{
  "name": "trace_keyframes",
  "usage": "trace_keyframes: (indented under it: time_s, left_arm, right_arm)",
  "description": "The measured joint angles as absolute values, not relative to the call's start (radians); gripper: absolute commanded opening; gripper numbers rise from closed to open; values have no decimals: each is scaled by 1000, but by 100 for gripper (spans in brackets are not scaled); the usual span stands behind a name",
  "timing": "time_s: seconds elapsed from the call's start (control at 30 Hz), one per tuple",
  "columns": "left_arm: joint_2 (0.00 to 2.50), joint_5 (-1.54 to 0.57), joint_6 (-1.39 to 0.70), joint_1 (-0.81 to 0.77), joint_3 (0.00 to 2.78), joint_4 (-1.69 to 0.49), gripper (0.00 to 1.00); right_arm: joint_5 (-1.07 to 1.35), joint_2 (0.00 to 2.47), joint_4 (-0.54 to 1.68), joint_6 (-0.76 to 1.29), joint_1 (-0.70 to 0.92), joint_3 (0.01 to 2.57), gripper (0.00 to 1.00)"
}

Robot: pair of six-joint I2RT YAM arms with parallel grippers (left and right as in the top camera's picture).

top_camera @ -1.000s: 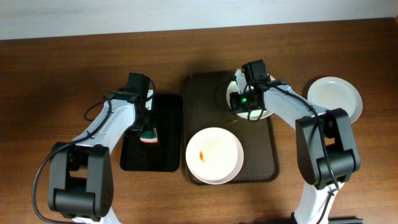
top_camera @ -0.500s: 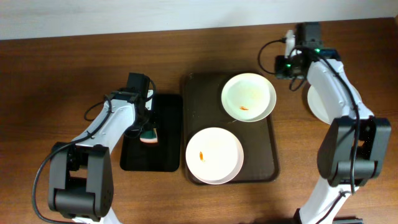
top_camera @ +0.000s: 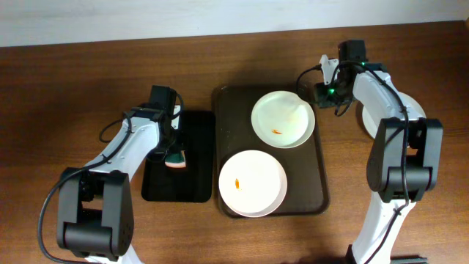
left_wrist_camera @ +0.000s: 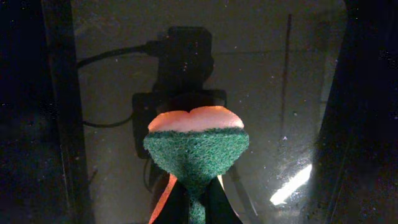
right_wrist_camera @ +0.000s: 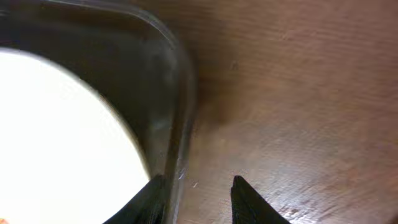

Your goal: Clean dirty plates on tray and stack at the side

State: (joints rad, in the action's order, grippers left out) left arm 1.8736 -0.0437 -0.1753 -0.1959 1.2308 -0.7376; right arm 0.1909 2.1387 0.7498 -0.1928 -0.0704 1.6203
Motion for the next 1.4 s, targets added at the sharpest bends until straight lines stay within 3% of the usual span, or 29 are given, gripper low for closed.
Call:
trace_keyframes:
  time_s: [0.2,0.53,0.77,1.13,1.17,1.23,1.4]
  left_arm:
    - [1874,-44,-175,-196,1231,-738,0]
    - [1874,-44,-175,-196,1231,-738,0]
    - [1874,-44,-175,-196,1231,-737,0]
    - [1874,-44,-175,-196,1231,-738,0]
    - [1874,-44,-175,-196,1231,-737,0]
    - [1874,-44,-175,-196,1231,-738,0]
    - [1874,-44,-175,-196,1231,-738,0]
  right_arm:
    - [275,2136,848,-338,-36,1655,36]
    - [126,2181,637,-506,74,1661,35]
    - [112,2196,672,-403,73,1661,4]
    - [94,2195,890,145,73,1680,5]
    - [98,2194,949,189,73,1681,9]
    - [109,2194,1004,237,73,1681,27]
    - [118,2195,1012,212,76,1677,34]
